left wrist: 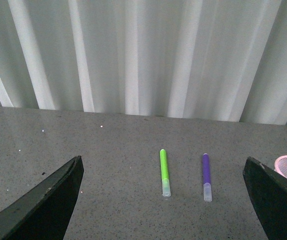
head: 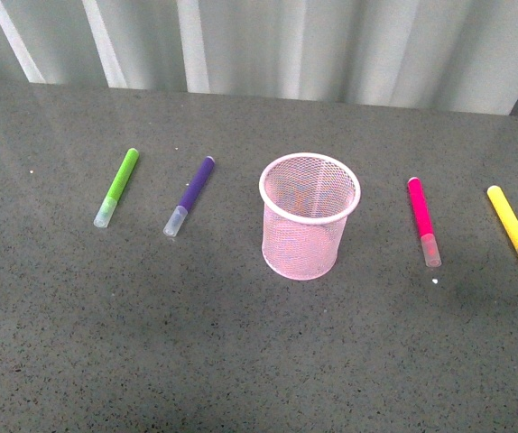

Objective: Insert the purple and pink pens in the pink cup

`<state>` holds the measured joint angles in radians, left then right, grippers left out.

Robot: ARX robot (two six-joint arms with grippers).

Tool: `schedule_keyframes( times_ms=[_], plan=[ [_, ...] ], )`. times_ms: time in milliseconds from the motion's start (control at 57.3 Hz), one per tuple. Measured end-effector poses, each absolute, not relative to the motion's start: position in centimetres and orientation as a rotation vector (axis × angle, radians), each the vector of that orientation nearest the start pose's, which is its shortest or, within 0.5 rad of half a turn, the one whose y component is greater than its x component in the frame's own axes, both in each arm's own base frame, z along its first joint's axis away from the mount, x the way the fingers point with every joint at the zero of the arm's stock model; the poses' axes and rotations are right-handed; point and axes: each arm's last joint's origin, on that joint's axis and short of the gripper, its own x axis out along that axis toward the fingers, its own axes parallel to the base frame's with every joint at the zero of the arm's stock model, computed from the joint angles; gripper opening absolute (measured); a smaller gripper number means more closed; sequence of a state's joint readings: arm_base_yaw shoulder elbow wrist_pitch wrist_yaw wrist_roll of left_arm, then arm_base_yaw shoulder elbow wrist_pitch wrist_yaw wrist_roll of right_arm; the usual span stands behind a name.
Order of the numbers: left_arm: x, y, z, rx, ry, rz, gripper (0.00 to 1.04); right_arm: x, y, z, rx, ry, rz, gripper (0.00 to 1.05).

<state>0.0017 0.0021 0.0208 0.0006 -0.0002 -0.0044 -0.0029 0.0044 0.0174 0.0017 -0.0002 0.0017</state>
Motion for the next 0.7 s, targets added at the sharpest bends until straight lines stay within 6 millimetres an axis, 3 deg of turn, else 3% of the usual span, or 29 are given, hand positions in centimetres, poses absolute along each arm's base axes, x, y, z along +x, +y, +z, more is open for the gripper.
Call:
schedule_keyframes(
  times_ms=[698],
  plan=[
    [9.65,0.02,17.05,-0.004,-0.019,0.002,0.98,9.69,-0.03,16.93,0.002,-0.015,-0.003,0.98]
  ],
)
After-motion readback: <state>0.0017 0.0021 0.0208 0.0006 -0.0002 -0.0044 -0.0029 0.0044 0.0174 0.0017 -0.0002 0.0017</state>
